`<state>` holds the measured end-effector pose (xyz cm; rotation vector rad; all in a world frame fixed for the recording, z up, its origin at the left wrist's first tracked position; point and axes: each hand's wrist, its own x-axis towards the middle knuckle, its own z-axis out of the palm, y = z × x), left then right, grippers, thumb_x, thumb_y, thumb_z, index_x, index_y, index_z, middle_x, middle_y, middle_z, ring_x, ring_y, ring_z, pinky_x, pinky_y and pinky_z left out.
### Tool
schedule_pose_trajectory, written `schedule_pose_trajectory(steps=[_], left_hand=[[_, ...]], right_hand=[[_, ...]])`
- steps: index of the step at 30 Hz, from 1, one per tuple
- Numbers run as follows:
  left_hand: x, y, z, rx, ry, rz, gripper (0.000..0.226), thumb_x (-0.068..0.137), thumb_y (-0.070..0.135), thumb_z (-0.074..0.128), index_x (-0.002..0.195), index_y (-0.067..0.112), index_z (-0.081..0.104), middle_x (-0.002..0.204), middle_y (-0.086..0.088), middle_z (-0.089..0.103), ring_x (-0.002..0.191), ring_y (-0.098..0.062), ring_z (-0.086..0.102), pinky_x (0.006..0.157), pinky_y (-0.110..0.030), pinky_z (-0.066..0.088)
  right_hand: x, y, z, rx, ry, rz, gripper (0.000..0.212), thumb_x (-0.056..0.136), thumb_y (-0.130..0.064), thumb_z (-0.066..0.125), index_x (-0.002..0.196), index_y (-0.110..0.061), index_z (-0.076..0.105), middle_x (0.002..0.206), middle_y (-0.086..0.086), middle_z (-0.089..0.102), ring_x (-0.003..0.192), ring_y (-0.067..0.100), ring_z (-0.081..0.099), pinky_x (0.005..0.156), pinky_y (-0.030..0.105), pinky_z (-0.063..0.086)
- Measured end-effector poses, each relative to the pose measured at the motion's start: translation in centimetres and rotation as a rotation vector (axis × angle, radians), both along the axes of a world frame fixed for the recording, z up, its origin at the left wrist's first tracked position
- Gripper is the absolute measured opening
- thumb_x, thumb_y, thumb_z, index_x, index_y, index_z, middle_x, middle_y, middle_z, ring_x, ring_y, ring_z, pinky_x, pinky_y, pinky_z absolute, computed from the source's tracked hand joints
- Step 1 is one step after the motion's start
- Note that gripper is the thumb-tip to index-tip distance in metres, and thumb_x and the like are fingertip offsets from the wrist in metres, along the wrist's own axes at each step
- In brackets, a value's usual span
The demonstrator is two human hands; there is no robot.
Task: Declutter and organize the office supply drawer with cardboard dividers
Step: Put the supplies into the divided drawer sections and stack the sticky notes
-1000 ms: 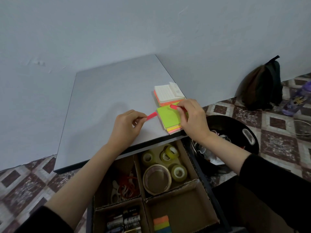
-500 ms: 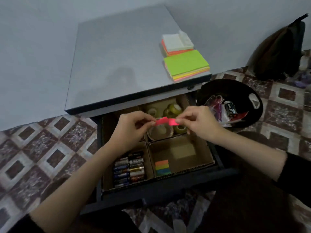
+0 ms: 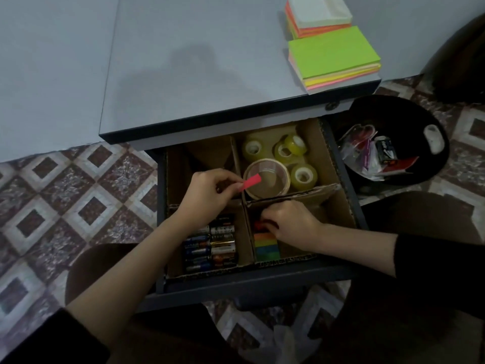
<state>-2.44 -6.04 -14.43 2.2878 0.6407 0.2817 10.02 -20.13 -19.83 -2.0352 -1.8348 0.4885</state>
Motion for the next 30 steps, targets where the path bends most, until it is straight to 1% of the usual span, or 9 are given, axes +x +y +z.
schedule_pose_trajectory(steps=[3,6,8,11,15,23,25,27,30], left_hand=[[0.3,0.1,-0.4,-0.035,-0.001,0.009,0.013,0.085,0.014,0.064,0.095,0.020,0.067,0.081,0.015,0.060,0.076,0.002,0.059,0.069,-0.009,0.046],[0.4,0.2,-0.5,-0.077,-0.012,0.024,0.013,0.085,0.013,0.063,0.094,0.023,0.065,0.080,0.018,0.059,0.076,0.006,0.059,0.069,-0.007,0.045],[0.4,0.2,-0.7,-0.100,-0.018,0.033,0.012,0.085,0.013,0.064,0.094,0.020,0.067,0.081,0.015,0.061,0.077,0.001,0.061,0.069,-0.009,0.047],[0.4,0.2,-0.8,-0.117,-0.016,0.041,0.012,0.085,0.013,0.064,0.095,0.019,0.068,0.082,0.011,0.063,0.079,-0.003,0.062,0.071,-0.013,0.049],[0.3,0.2,-0.7,-0.149,-0.022,0.051,0.013,0.085,0.013,0.063,0.094,0.022,0.065,0.081,0.013,0.062,0.079,-0.002,0.062,0.073,-0.013,0.050],[0.3,0.2,-0.8,-0.154,-0.011,0.052,0.015,0.086,0.013,0.063,0.095,0.024,0.064,0.081,0.016,0.061,0.077,0.000,0.060,0.072,-0.011,0.049],[0.3,0.2,-0.8,-0.151,-0.006,0.054,0.015,0.086,0.013,0.063,0.094,0.026,0.063,0.081,0.015,0.060,0.079,-0.002,0.060,0.072,-0.012,0.048],[0.3,0.2,-0.8,-0.145,0.002,0.052,0.015,0.086,0.013,0.062,0.094,0.026,0.063,0.082,0.015,0.060,0.080,-0.002,0.059,0.071,-0.011,0.047],[0.3,0.2,-0.7,-0.141,0.008,0.050,0.015,0.086,0.013,0.062,0.094,0.027,0.063,0.082,0.017,0.059,0.079,0.000,0.059,0.070,-0.007,0.045]], right_hand=[[-0.4,0.4,-0.7,0.135,-0.036,0.044,0.011,0.067,-0.012,0.058,0.062,-0.009,0.067,0.056,0.005,0.064,0.048,0.023,0.062,0.038,0.022,0.046],[-0.2,0.7,-1.4,0.153,-0.101,0.115,0.006,0.062,-0.007,0.066,0.057,-0.008,0.065,0.053,0.006,0.062,0.044,0.024,0.060,0.035,0.021,0.042],[0.0,0.9,-2.3,0.057,-0.114,0.175,0.019,0.049,0.004,0.078,0.055,-0.005,0.063,0.054,0.011,0.062,0.043,0.029,0.060,0.033,0.026,0.044],[0.1,1.2,-2.9,-0.022,-0.106,0.215,0.025,0.044,0.005,0.083,0.055,-0.004,0.062,0.054,0.012,0.061,0.042,0.030,0.059,0.031,0.028,0.043],[0.2,1.2,-2.8,-0.002,-0.107,0.226,0.025,0.043,0.004,0.084,0.054,-0.006,0.063,0.053,0.010,0.061,0.042,0.028,0.058,0.032,0.024,0.040],[0.7,1.0,-3.5,0.033,-0.075,0.276,0.016,0.051,0.003,0.077,0.059,-0.005,0.066,0.059,0.010,0.064,0.049,0.028,0.061,0.037,0.028,0.045],[0.8,1.1,-3.9,-0.021,-0.085,0.276,0.008,0.061,0.000,0.069,0.068,-0.004,0.069,0.067,0.011,0.067,0.060,0.030,0.065,0.045,0.033,0.051],[1.0,1.0,-4.0,-0.066,-0.107,0.249,0.013,0.070,-0.002,0.064,0.080,-0.003,0.071,0.079,0.014,0.069,0.072,0.034,0.066,0.056,0.041,0.054],[0.8,0.8,-3.7,-0.060,-0.136,0.234,0.013,0.066,-0.002,0.069,0.079,-0.005,0.071,0.074,0.013,0.069,0.066,0.034,0.066,0.050,0.039,0.054]])
